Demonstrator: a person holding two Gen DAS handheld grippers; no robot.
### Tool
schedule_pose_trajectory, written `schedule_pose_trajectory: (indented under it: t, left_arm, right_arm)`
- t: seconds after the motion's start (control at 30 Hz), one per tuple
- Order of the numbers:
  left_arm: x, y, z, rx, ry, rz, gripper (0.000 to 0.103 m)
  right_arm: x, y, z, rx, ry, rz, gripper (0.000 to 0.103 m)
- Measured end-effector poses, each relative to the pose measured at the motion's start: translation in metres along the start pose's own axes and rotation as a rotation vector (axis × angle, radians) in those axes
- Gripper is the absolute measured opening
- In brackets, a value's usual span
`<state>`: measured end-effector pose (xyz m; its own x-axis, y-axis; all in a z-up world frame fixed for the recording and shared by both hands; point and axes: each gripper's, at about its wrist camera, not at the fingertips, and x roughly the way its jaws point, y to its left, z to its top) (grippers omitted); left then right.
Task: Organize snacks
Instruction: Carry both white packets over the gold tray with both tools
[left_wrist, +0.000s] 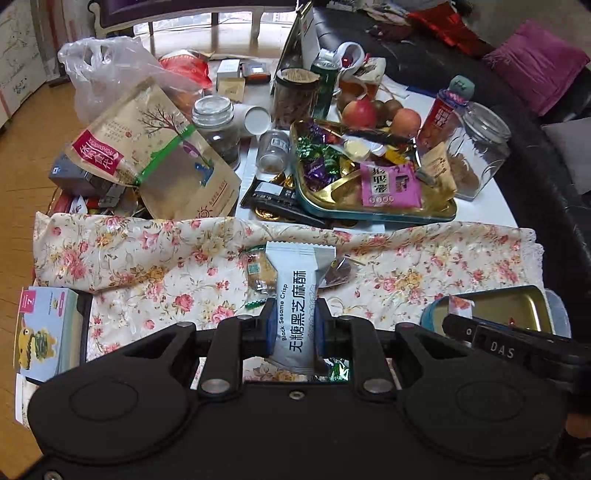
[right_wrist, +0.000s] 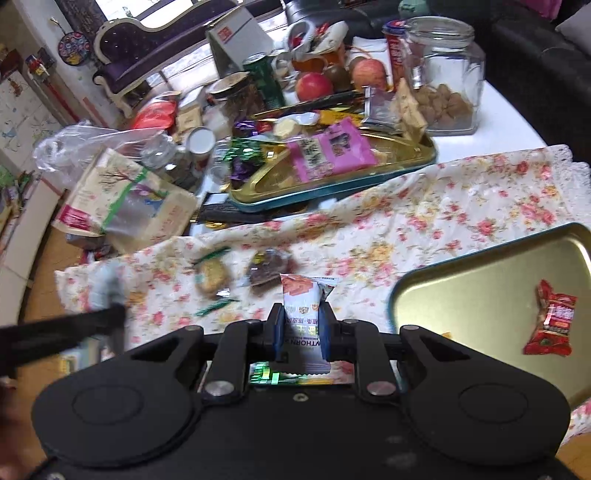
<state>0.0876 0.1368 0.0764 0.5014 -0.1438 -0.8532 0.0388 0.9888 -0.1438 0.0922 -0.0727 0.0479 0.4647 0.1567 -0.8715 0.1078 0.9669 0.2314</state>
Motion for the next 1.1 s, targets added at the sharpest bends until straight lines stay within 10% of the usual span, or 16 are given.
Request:
schedule_pose_trajectory:
  t: [0.43, 1.1]
  left_arm:
    - [0.022, -0.03, -0.007, -0.001, 0.117, -0.055, 0.027]
    - [0.026, -0.186, -0.036, 0.313, 0.12, -0.2, 0.027]
  right_arm:
    - [-0.027, -0.038, 0.01, 0.111, -0.047, -0.002, 0.021]
    - [-0.073, -0.184, 0.0, 0.383, -0.126, -0.165, 0.021]
